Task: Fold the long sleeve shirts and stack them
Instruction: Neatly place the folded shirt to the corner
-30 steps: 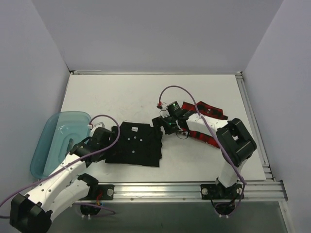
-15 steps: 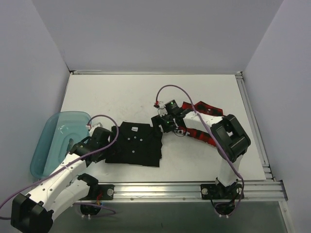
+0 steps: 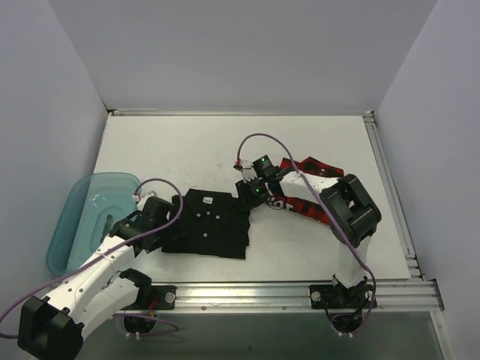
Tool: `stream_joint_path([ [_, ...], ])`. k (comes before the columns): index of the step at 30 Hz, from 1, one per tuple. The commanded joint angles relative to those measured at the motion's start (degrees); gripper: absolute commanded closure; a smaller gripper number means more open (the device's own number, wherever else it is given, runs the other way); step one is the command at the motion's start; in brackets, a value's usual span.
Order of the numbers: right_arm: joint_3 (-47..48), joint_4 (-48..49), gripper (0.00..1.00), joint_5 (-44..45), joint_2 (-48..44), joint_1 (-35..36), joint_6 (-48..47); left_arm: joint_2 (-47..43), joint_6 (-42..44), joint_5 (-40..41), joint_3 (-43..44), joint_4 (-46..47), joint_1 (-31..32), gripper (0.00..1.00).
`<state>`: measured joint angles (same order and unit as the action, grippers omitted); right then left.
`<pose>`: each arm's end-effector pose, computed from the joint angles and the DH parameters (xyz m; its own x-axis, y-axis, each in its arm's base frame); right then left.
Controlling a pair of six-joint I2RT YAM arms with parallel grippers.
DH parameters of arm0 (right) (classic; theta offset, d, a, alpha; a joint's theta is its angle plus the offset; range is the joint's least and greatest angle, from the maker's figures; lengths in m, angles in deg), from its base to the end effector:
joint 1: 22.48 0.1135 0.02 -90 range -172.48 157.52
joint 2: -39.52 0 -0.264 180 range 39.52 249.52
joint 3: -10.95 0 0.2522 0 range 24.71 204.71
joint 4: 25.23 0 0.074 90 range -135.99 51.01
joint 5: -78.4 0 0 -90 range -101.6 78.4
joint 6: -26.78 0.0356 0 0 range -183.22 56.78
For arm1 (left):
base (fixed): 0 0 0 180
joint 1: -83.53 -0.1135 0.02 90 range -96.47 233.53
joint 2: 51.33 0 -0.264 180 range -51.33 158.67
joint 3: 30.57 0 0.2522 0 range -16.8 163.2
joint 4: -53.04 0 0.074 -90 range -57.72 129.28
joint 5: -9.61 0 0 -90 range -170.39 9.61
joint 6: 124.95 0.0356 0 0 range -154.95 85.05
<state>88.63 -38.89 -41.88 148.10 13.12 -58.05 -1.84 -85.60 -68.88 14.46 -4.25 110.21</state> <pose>0.3108 0.2446 0.1607 -0.6398 -0.3624 -0.6777 -0.7402 0.5278 0.4166 0.1385 -0.0617 0.1987 -0.7740 -0.4591 -0.4360 -0.3832 0.8879 -0.2546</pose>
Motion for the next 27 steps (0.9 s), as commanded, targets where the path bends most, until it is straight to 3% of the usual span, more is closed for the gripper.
stream_joint_path([
  [1,-0.3,-5.0,0.74,-0.2,1.7,-0.3,-0.4,-0.3,-0.9,0.3,-0.3,-0.2,-0.7,0.03],
  [4,-0.8,-4.5,0.93,1.3,0.4,-1.6,0.4,-0.5,-1.6,-0.1,-0.9,-0.1,-1.1,0.02],
  [6,-1.5,-3.8,1.0,1.8,-0.3,-2.5,1.2,-0.6,-2.3,-0.2,-1.2,-0.2,-1.2,0.02],
  [14,-4.2,-2.4,1.0,4.7,-3.8,-4.0,3.2,-2.7,-6.3,-1.0,-5.1,2.9,-4.3,0.03],
  [20,-5.6,-1.9,1.0,4.8,-5.7,-4.0,3.6,-4.1,-6.7,-7.1,-10.4,12.1,-7.9,0.03],
  [27,-5.7,-1.8,1.0,4.8,-5.9,-3.8,3.8,0.2,-5.9,-11.2,-12.7,20.0,-8.0,0.16],
])
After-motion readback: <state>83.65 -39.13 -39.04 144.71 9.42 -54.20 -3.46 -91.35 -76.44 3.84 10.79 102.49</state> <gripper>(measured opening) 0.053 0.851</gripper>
